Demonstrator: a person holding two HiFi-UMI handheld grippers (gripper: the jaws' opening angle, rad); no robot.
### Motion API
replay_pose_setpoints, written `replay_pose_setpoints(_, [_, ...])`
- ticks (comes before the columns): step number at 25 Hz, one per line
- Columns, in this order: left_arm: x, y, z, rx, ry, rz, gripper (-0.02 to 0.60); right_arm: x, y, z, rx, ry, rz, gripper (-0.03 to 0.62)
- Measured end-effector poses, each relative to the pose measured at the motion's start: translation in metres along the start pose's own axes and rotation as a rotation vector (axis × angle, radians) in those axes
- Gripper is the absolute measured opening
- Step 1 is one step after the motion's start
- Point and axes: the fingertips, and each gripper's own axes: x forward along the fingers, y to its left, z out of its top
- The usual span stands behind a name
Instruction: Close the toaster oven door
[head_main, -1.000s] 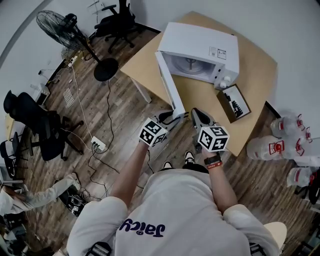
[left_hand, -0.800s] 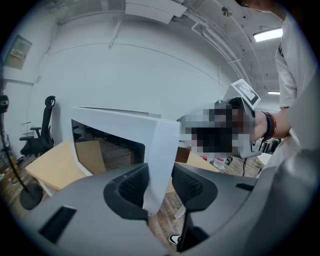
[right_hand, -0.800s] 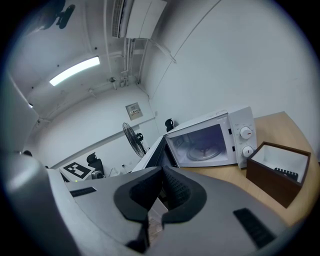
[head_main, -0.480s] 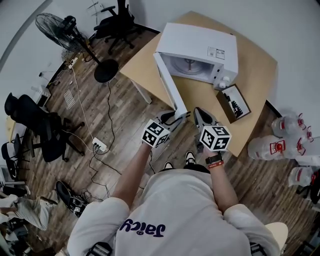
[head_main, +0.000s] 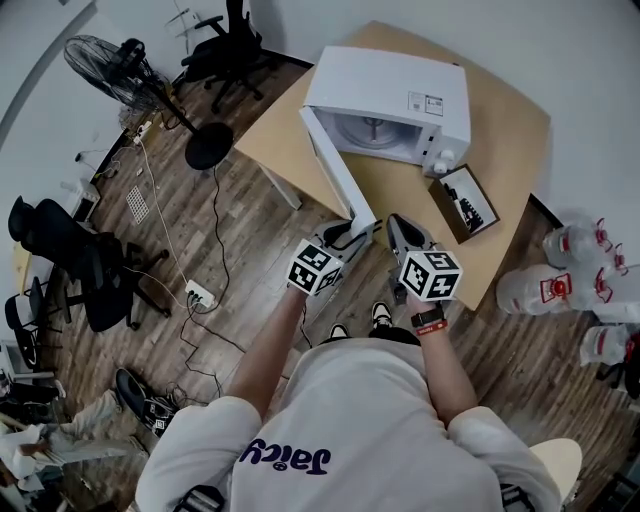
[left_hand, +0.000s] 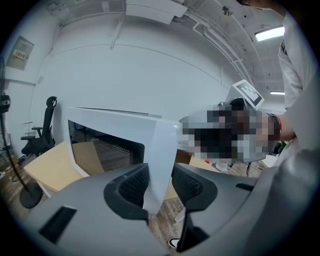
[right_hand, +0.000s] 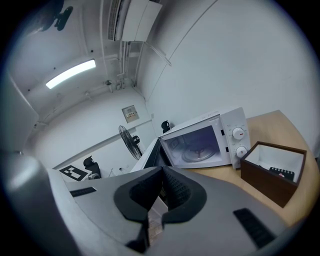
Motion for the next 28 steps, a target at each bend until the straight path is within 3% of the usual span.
replay_pose_setpoints(28, [0.039, -0.009, 0.016, -0.021, 0.015, 0.032, 0.158, -0.010, -0.034, 0.005, 0.022, 0.008, -0.047, 0.002])
